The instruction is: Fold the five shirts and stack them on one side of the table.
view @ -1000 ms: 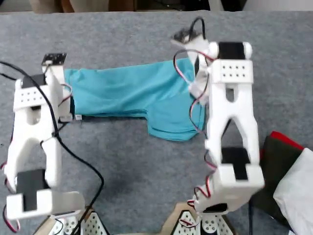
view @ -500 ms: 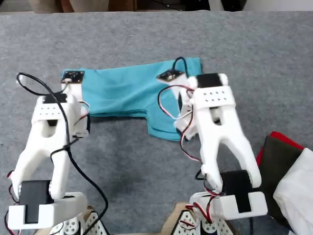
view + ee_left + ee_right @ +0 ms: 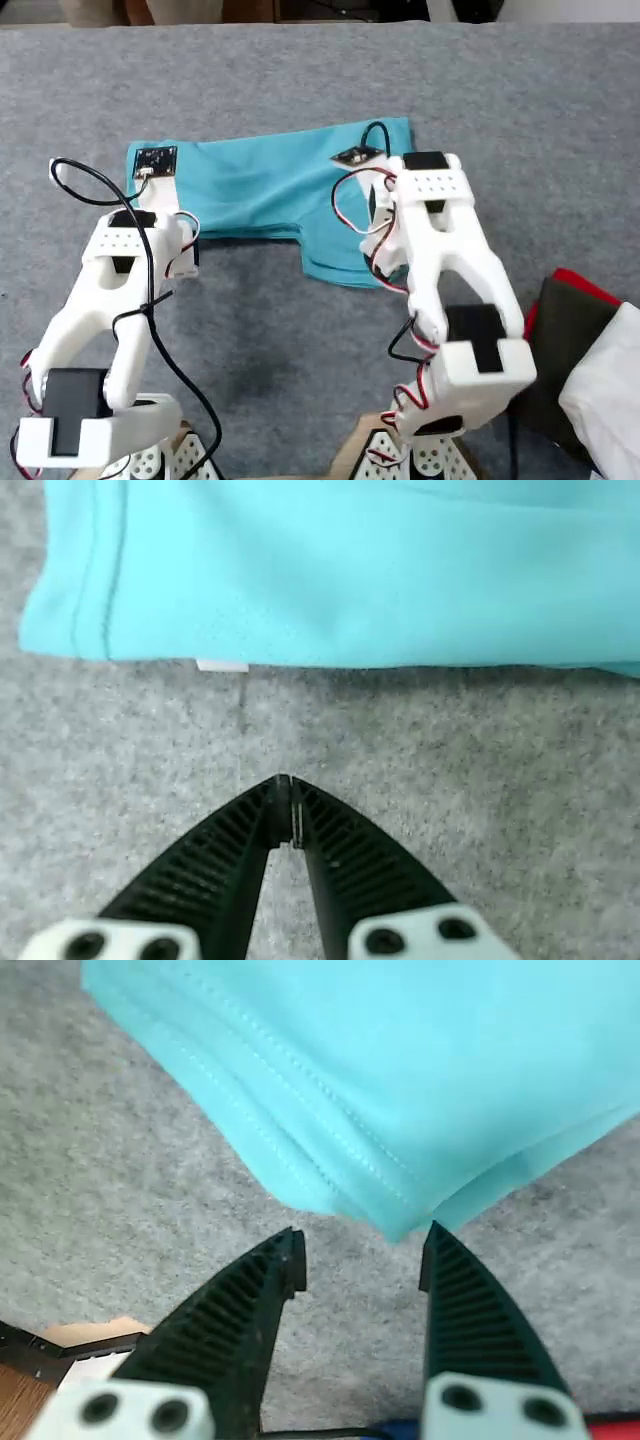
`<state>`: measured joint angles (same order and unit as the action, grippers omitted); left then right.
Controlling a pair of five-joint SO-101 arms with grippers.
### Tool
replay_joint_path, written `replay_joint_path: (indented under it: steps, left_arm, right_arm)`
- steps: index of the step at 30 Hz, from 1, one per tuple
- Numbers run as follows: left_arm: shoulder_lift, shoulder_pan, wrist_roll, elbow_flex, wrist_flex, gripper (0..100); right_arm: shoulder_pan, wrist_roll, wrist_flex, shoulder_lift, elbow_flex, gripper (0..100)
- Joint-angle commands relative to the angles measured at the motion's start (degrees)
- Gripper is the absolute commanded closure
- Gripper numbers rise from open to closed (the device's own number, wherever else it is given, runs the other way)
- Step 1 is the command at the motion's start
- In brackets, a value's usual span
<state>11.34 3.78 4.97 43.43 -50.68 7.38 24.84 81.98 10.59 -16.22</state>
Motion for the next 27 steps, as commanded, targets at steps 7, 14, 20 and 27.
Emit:
replay_joint_path:
  steps: [7,14,20,27]
  left_arm:
    - [1.8,-0.5,-0.5,-0.2,0.9,98]
    - [1.7,-0.5,-0.5,-0.1,0.9,98]
    - [1.7,-0.5,-0.5,0.3,1.0,98]
    - [1.7,-0.6,-0.5,2.2,3.3,98]
  right_arm:
    - [-0.7,-0.3,-0.2,2.5,6.3,97.5]
    - [-0.7,-0.3,0.2,2.5,7.6,99.2]
    - [-0.8,-0.3,3.4,2.4,7.6,99.3]
    - [-0.8,1.2,6.3,-0.4,7.3,99.4]
